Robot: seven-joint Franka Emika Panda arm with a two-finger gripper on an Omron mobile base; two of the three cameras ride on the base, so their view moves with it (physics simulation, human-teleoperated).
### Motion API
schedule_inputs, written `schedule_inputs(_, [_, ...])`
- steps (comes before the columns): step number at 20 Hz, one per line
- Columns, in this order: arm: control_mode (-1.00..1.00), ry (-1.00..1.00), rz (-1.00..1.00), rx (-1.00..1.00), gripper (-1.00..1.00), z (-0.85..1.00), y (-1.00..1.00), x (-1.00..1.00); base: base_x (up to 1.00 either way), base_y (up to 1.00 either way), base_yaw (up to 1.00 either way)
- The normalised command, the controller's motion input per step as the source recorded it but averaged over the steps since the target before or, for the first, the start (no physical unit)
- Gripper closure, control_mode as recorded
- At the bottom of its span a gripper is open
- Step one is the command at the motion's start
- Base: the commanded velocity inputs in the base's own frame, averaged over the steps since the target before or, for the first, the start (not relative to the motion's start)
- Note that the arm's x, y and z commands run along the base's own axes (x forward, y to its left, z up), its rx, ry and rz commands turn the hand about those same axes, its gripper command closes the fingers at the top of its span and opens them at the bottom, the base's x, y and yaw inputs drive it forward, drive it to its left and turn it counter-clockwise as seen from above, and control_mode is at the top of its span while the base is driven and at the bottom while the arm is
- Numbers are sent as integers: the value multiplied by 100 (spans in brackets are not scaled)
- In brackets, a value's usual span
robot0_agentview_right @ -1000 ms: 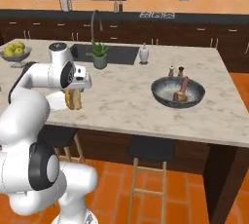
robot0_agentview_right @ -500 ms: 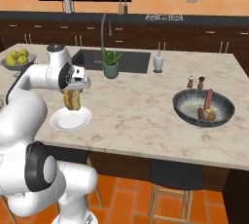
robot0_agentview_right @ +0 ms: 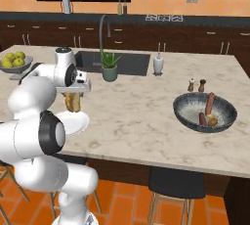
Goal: Place one bun and one sausage from the bowl on each plate.
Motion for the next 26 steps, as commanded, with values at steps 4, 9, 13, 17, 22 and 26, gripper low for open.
schedule_inputs(4, [-100, 37, 0, -3, 100, -36, 62, 10, 0, 0, 0])
schedule_inputs(9, [-100, 29, 0, -6, 100, -16, 2, -32, 0, 0, 0])
schedule_inputs(13, [-100, 0, 0, 0, 100, -68, 25, -14, 0, 0, 0])
schedule_inputs(17, [-100, 0, 0, 0, 100, -70, 43, -1, 0, 0, 0])
schedule_inputs(22, [-100, 0, 0, 0, 100, -56, 16, 0, 0, 0, 0])
schedule_inputs(26, [-100, 0, 0, 0, 100, -30, 5, 0, 0, 0, 0])
